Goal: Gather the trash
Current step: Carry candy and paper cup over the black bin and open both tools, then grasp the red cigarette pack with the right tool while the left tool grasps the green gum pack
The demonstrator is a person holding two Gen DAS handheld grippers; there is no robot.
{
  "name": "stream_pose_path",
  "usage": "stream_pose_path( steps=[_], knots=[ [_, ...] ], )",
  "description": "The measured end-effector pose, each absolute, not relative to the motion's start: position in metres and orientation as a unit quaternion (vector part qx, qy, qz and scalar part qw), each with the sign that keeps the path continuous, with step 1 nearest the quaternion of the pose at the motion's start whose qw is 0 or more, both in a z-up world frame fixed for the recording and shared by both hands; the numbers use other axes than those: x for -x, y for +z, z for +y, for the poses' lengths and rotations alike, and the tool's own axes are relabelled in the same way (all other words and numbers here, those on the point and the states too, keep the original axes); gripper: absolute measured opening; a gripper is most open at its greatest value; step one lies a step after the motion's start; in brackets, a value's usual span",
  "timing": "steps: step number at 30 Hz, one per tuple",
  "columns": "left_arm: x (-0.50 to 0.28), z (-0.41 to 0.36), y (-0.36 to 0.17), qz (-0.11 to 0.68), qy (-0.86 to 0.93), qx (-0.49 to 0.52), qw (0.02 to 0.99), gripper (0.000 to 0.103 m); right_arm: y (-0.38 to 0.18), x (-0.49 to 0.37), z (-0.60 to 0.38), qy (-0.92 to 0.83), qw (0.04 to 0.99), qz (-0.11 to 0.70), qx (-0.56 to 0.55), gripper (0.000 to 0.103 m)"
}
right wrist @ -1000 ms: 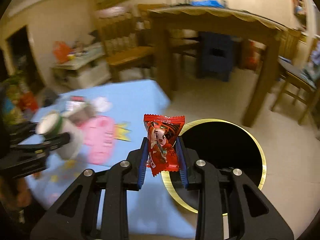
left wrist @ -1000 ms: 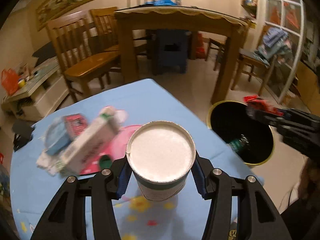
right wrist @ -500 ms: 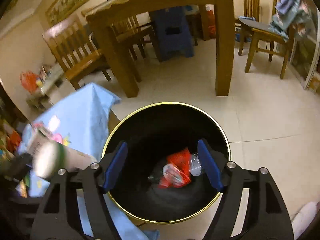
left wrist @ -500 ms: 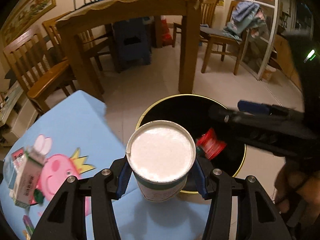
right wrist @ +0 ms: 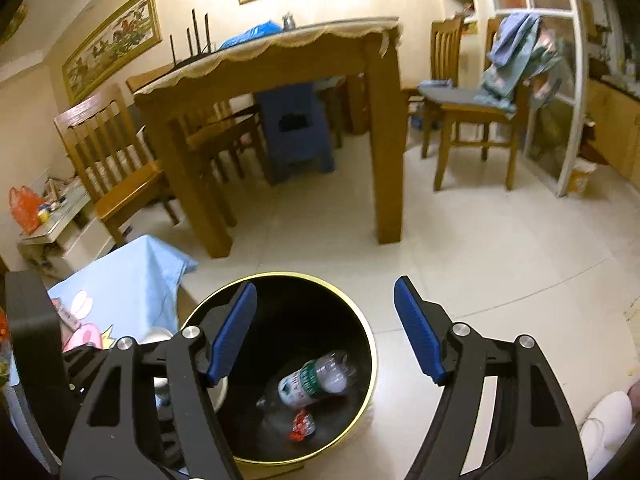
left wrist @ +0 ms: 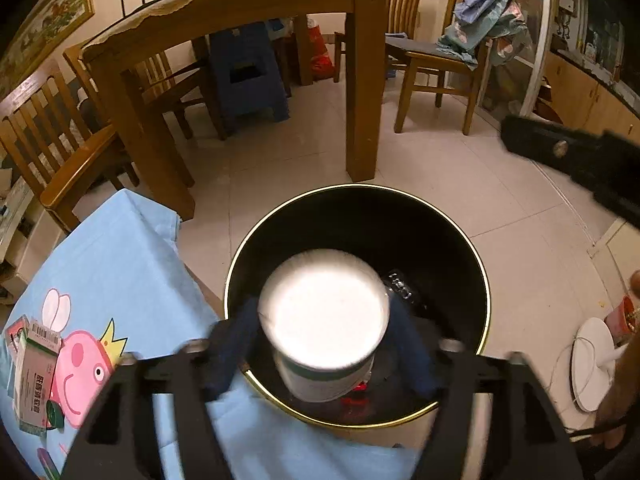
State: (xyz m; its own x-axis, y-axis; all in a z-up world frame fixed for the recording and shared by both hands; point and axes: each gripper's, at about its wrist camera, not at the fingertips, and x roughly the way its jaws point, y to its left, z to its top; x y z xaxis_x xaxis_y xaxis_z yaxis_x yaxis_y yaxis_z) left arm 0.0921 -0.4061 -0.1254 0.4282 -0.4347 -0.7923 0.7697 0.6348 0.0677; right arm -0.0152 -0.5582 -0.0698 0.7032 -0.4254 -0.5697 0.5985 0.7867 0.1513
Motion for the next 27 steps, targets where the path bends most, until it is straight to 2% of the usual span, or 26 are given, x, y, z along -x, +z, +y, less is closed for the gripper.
stream_pose_path(
  steps=[6,10,16,19,24,26,27],
  knots=[
    [-0.085,-0.382,-0.114,0.383,-0.366,-0.21,0.822,0.08,-0.066,0.013,-0.54,-0.284,0.911,0.266,-0.138,0.071],
    [-0.083,-0.331,-0.096,0.375,-0.343,-0.19,0.84,0.084,-0.066,-0.001,-0.511,-0.267,0.919,0.272,-0.106,0.071],
    [-0.085,-0.213,-0.077,0.356,-0.234,-0.168,0.889,0.089,-0.072,-0.029,-0.457,-0.205,0.934,0.284,-0.072,0.071],
    [-0.088,-0.136,-0.079,0.362,-0.149,-0.143,0.909,0.096,-0.084,-0.048,-0.4,-0.103,0.94,0.322,-0.05,0.071],
    [-0.087,-0.005,-0.101,0.399,-0.008,-0.09,0.913,0.096,-0.103,-0.072,-0.284,0.067,0.919,0.388,-0.021,0.073],
    [-0.082,0.034,-0.108,0.405,0.024,-0.064,0.912,0.096,-0.103,-0.075,-0.227,0.127,0.909,0.397,0.004,0.076],
    [-0.082,0.053,-0.111,0.407,0.036,-0.052,0.911,0.096,-0.104,-0.075,-0.201,0.148,0.905,0.398,0.017,0.081]
  ],
)
